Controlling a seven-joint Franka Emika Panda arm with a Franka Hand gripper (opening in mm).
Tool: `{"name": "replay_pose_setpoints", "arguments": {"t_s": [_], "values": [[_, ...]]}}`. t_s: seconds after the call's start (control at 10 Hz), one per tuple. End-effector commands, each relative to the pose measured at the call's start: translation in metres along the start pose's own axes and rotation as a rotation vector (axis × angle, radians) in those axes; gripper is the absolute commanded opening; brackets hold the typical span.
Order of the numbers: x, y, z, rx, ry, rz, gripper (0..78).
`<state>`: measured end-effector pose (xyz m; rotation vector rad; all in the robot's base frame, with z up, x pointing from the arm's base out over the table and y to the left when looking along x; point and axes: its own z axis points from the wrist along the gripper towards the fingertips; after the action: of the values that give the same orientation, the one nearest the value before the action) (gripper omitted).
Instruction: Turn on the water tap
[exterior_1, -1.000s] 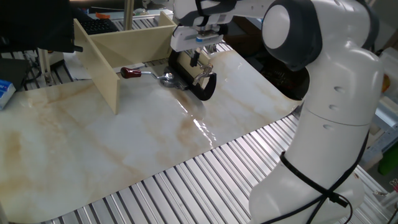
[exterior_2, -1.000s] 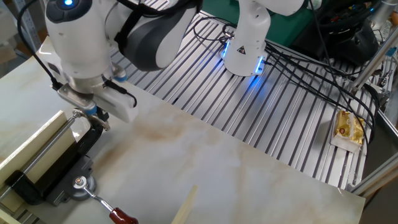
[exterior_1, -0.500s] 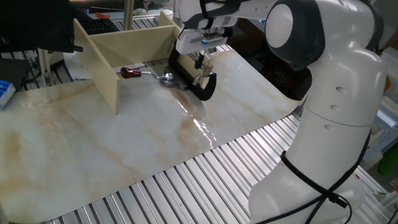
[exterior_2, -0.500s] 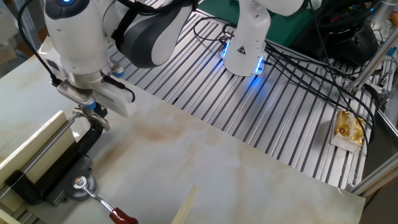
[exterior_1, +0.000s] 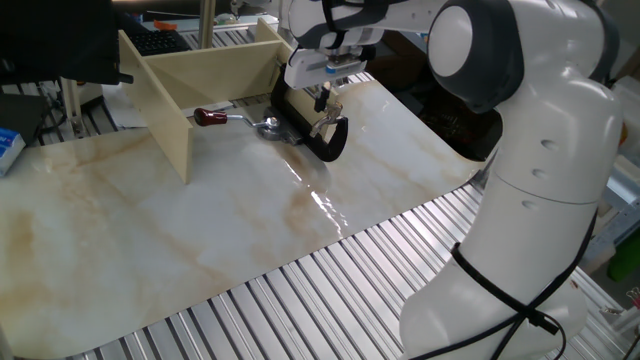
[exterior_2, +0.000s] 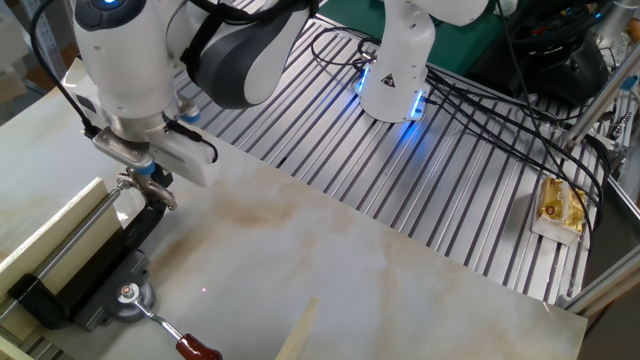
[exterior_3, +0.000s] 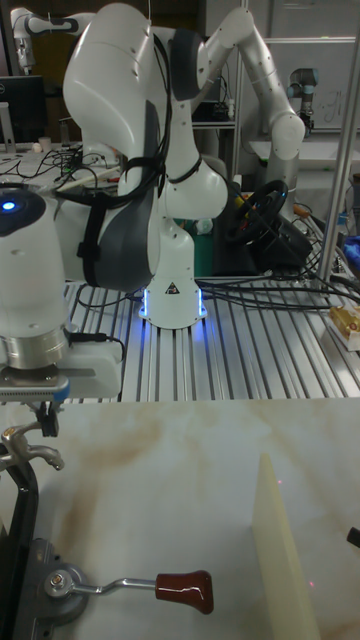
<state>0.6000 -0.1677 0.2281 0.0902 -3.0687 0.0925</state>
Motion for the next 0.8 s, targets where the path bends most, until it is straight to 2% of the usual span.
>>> {"name": "replay_pose_setpoints", "arguments": {"t_s": [0.1, 0.3, 0.8], "values": [[0.0033, -0.0014, -0.0049, 0.007, 0.003, -0.001, 0.0], [0.0077, -0.0005, -0.0059, 0.017, 0.006, 0.002, 0.0], [0.0090, 0.0006, -0.0054, 0.051, 0.031, -0.008, 0.0]]}}
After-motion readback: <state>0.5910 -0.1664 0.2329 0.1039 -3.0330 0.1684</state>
